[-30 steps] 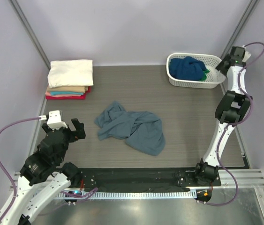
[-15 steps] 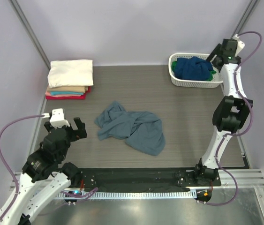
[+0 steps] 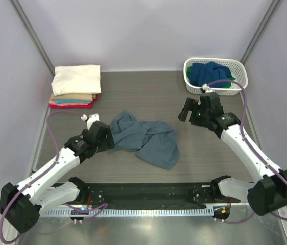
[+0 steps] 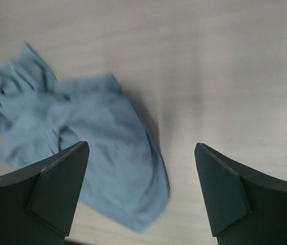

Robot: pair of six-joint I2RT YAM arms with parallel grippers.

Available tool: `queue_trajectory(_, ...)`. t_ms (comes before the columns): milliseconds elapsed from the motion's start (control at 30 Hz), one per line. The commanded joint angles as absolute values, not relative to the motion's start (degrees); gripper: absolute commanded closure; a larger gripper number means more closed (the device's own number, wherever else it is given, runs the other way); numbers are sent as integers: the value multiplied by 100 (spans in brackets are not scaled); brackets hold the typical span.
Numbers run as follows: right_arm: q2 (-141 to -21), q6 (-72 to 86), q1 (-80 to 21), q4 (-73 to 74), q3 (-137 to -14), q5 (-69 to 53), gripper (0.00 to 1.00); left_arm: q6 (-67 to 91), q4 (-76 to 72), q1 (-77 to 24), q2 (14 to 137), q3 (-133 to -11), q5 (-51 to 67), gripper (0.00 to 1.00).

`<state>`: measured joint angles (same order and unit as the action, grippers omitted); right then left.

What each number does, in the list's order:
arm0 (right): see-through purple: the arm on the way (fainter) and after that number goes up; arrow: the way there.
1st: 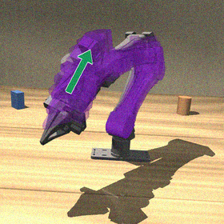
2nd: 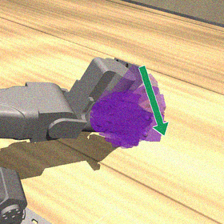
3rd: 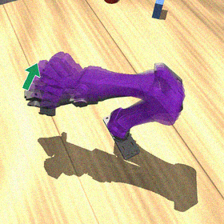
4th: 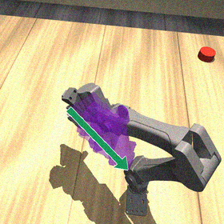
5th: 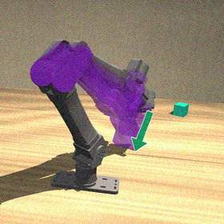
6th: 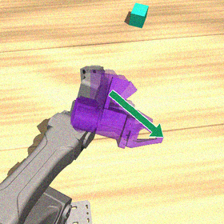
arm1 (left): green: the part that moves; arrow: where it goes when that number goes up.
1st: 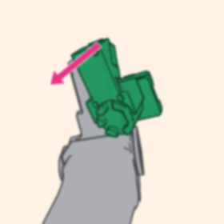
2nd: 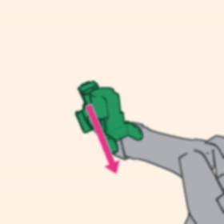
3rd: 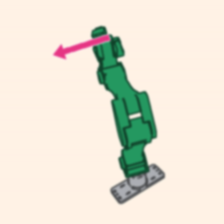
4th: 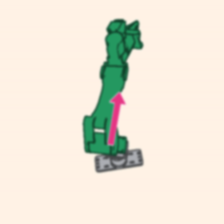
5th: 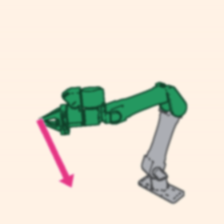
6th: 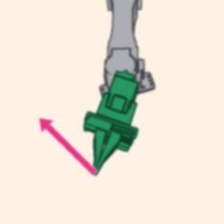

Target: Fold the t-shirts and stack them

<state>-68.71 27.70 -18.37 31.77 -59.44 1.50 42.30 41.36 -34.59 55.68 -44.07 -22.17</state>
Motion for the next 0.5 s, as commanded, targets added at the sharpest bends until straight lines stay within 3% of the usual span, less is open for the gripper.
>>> queue_trajectory(0, -6120, 3032, -1968, 3251, -5363, -473, 9, 4948, 3113, -3305, 5466, -3668, -1855, 27)
queue_trajectory(233, -5756, 3208, -2758, 3401, -4860, -712, 12, 4983, 2006, -2918, 6108, -3025, -1276, 28)
queue_trajectory(367, -6265, 3190, -3784, 3375, -5053, -256, 13, 5001, 1355, -2909, 6512, -2769, -1151, 30)
queue_trajectory(467, -6924, 3208, -4401, 3349, -5386, 243, 13, 4992, 969, -2918, 6714, -2637, -1160, 37)
